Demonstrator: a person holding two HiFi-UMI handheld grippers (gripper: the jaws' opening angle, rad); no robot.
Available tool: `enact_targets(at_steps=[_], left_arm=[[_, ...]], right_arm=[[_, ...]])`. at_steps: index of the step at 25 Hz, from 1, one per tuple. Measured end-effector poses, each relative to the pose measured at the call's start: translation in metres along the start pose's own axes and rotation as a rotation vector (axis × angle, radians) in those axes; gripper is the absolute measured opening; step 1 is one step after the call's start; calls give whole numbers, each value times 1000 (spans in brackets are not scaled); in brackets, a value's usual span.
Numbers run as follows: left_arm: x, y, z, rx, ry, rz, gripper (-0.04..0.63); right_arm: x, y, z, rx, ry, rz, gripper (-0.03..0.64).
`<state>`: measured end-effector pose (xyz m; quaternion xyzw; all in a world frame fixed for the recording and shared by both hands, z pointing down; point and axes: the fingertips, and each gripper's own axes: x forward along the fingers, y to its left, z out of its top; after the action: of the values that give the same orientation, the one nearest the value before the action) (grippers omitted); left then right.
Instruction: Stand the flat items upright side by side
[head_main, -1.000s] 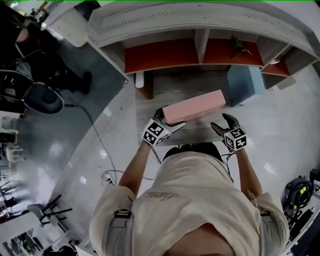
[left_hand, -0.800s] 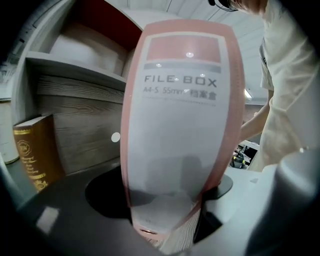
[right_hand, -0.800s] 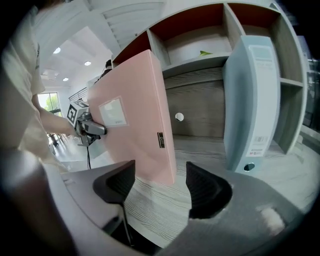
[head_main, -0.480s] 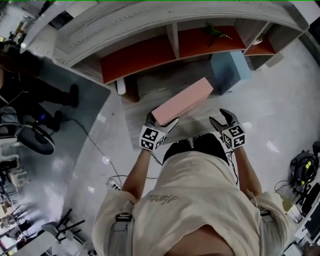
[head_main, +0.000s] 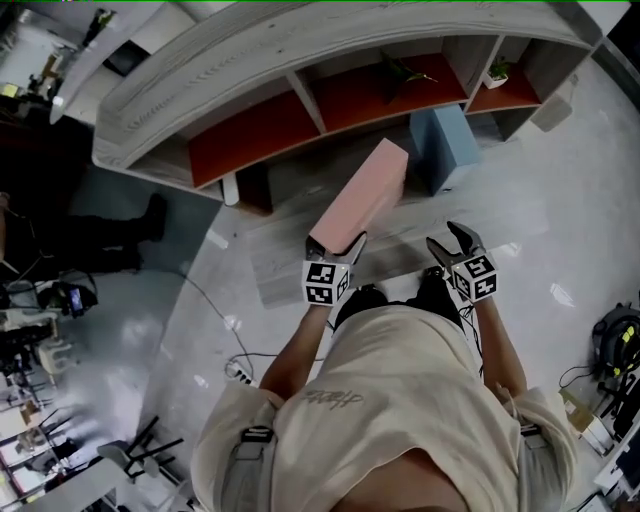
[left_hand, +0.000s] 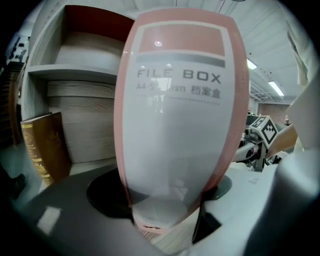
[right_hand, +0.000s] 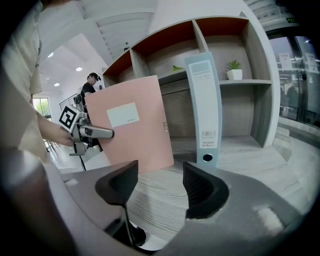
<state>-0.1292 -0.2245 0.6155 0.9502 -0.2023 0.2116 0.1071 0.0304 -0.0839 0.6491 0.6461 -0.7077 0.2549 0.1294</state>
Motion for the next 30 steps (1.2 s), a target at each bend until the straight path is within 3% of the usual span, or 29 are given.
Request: enact_targets(at_steps=[11,21,25,30], left_arm=[[63,-54,16,-100,90,207,348],[102,-83,33,-176,83,362,348],[115,-92,41,-196,84,370,348],[125,-111,51,-192,108,318,373]], right_arm=[[-35,-96,-2,17,-54,-3,281],[-45,-146,-13,-25,-44,99,281],[-40,-155,-17,-68,-20,156,281],[-32,-155,-17,-59,-20,200,281]])
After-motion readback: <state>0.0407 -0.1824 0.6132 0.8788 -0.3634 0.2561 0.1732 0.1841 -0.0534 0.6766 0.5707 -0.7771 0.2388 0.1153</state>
